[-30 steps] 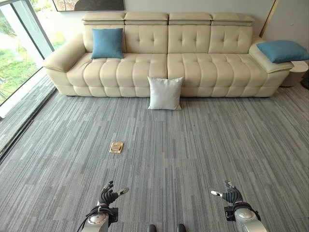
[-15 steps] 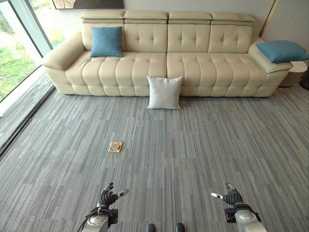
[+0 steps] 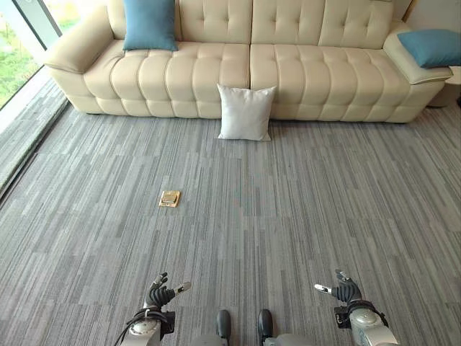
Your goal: Pick up all the scattered cushions and arrange them neatly on the sofa.
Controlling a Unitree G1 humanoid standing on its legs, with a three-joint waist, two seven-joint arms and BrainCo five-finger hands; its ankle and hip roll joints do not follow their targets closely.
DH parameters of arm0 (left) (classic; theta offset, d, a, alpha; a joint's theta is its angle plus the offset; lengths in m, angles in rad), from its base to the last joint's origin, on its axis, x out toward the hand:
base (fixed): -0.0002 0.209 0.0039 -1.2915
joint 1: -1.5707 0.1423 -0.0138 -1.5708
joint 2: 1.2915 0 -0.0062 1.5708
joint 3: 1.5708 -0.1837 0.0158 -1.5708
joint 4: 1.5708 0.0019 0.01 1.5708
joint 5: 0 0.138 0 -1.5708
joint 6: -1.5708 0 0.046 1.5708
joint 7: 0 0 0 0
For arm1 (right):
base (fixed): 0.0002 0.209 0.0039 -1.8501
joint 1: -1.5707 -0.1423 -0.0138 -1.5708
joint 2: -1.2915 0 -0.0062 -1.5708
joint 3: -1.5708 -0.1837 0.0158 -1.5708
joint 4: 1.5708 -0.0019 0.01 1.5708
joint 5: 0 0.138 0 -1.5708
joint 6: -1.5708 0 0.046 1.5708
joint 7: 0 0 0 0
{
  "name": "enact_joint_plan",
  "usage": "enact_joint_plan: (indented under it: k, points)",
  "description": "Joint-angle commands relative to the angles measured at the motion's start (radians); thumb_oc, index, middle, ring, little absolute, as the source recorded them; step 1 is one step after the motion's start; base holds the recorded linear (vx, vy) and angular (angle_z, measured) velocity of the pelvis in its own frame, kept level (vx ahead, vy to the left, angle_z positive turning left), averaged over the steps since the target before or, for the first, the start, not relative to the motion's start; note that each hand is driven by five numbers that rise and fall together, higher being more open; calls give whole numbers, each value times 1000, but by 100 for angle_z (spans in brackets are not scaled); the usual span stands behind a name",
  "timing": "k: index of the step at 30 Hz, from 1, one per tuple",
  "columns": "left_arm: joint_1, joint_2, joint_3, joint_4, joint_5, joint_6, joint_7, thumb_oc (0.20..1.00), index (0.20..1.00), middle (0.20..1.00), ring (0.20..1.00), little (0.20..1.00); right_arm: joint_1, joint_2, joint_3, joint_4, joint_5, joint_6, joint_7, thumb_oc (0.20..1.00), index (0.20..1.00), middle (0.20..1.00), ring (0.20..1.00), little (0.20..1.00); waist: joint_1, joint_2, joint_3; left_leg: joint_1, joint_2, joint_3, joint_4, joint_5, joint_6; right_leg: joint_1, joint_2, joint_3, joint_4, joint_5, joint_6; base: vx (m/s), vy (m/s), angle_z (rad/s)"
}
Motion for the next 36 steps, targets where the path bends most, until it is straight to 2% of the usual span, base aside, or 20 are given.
enact_joint_plan:
  k: [1,2,3,5,6,7,9,11,13,15,16,17,19,22,24,26,28,32,34,36]
  points:
    - [-30,47,30,-6,-18,-21,13,1000,1000,1000,1000,1000,-18,-14,25,-50,-8,-15,-11,1000,1000,1000,1000,1000,10,-1,3,76,11,-17,0,-116,-28,-82,-84,6,260,-123,112,142,110,-26]
    - [-32,47,32,-10,-19,-22,15,1000,1000,1000,1000,1000,-22,-15,24,-50,-7,-14,-11,1000,1000,1000,1000,1000,9,1,11,90,12,-13,0,-125,-29,-109,-77,-8,252,-115,98,278,6,2]
    - [-38,45,36,-16,-37,-22,17,1000,1000,1000,1000,1000,-30,-20,25,-49,-12,-9,-19,1000,1000,1000,1000,1000,1,1,25,117,2,-10,0,-144,-34,-148,-72,-63,146,-84,85,293,-65,1]
    - [-43,32,46,-11,-58,-26,26,1000,1000,1000,1000,1000,-18,-24,21,-66,-28,1,-22,1000,1000,1000,1000,1000,-20,4,35,163,2,-19,0,-175,-43,-178,-66,-113,57,-56,97,382,-139,2]
    - [-54,16,41,5,-82,-36,28,1000,1000,1000,1000,1000,-3,-20,10,-60,-15,-7,-30,1000,1000,1000,1000,1000,-33,1,28,189,-1,-31,0,-198,-46,-154,-61,-100,23,-61,91,623,-288,24]
    - [-65,-12,40,14,-130,-43,39,1000,1000,1000,1000,1000,4,-4,-8,-29,27,-23,-41,1000,1000,1000,1000,1000,-46,5,-7,217,23,-20,35,-234,-67,-106,-48,-107,15,-72,57,585,-291,53]
    - [-71,-21,37,13,-152,-44,38,1000,1000,1000,1000,1000,-1,-5,-15,-25,54,-36,-44,1000,1000,1000,1000,1000,-54,9,-13,183,42,-2,162,-217,-93,-61,-44,-111,6,-90,40,340,-196,71]
    - [-82,-22,26,4,-158,-44,37,1000,1000,1000,1000,1000,-10,-13,-11,-26,63,-41,-44,1000,1000,1000,1000,1000,-51,2,1,88,41,0,372,-151,-122,-19,-37,-100,-1,-104,10,150,-142,48]
    - [-90,-17,20,-7,-155,-47,34,1000,1000,1000,1000,1000,-15,-21,-10,-29,67,-45,-43,1000,1000,1000,1000,1000,-41,-13,14,11,39,0,522,-95,-127,11,-39,-93,-6,-123,-14,131,-127,2]
    - [-96,-11,21,-9,-151,-43,34,1000,1000,1000,1000,1000,-14,-26,-8,-22,69,-39,-42,1000,1000,1000,1000,1000,-30,-28,24,-63,62,25,583,-87,-115,42,-48,-89,-13,-143,-27,197,-100,-18]
    - [-92,-8,22,-6,-142,-37,32,1000,1000,1000,1000,1000,-16,-30,-8,-10,70,-35,-40,1000,1000,1000,1000,1000,-15,-44,22,-108,66,40,513,-120,-97,73,-59,-83,-31,-152,-21,208,-41,-11]
    - [-92,-8,22,-6,-141,-37,32,1000,1000,1000,1000,1000,-16,-30,-8,-10,70,-35,-40,1000,1000,1000,1000,1000,-14,-44,25,-103,66,41,512,-121,-97,78,-59,-81,-33,-152,-20,262,-5,-1]
    - [-81,-6,21,-4,-130,-29,32,1000,1000,1000,1000,1000,-14,-35,-5,-7,63,-32,-37,1000,1000,1000,1000,1000,-2,-44,18,-122,62,28,365,-129,-92,102,-57,-75,-50,-164,-7,236,59,5]
    - [-71,-1,14,0,-102,-20,30,1000,1000,1000,1000,1000,-8,-44,-1,0,52,-27,-40,1000,1000,1000,1000,1000,11,-16,9,-163,81,36,129,18,-120,166,-38,-77,-86,-189,1,286,102,-1]
    - [-69,3,20,2,-96,-24,27,1000,1000,1000,1000,1000,-3,-42,1,4,43,-24,-37,1000,1000,1000,1000,1000,19,-6,-2,-147,79,56,32,36,-124,188,-27,-62,-96,-199,8,277,135,5]
    - [-59,3,15,1,-83,-23,23,1000,1000,1000,1000,1000,0,-41,8,6,21,-24,-36,1000,1000,1000,1000,1000,17,1,-22,-117,69,44,19,51,-120,207,-29,-51,-96,-208,14,346,222,-53]
    - [-52,13,15,12,-66,-22,18,1000,1000,1000,1000,1000,-2,-28,20,11,5,-18,-25,1000,1000,1000,1000,1000,19,-14,-44,-59,48,55,11,17,-98,219,-57,-17,-95,-213,35,396,322,-68]
    - [-53,20,17,25,-60,-17,15,1000,1000,1000,1000,1000,-7,-16,28,31,-1,-12,-19,1000,1000,1000,1000,1000,24,-26,-51,-34,33,70,16,-17,-74,211,-77,1,-69,-211,55,122,123,-16]
    - [-52,28,22,25,-55,-13,12,1000,1000,1000,1000,1000,-4,-6,29,33,-6,-8,-9,1000,1000,1000,1000,1000,27,-29,-51,-17,24,81,15,-40,-57,177,-87,7,20,-210,73,110,176,-9]
    - [-52,45,29,15,-48,-11,12,1000,1000,1000,1000,1000,-3,5,34,34,-12,-3,-2,1000,1000,1000,1000,1000,18,-15,-24,27,21,100,7,-69,-35,47,-95,-6,276,-145,114,102,190,-32]
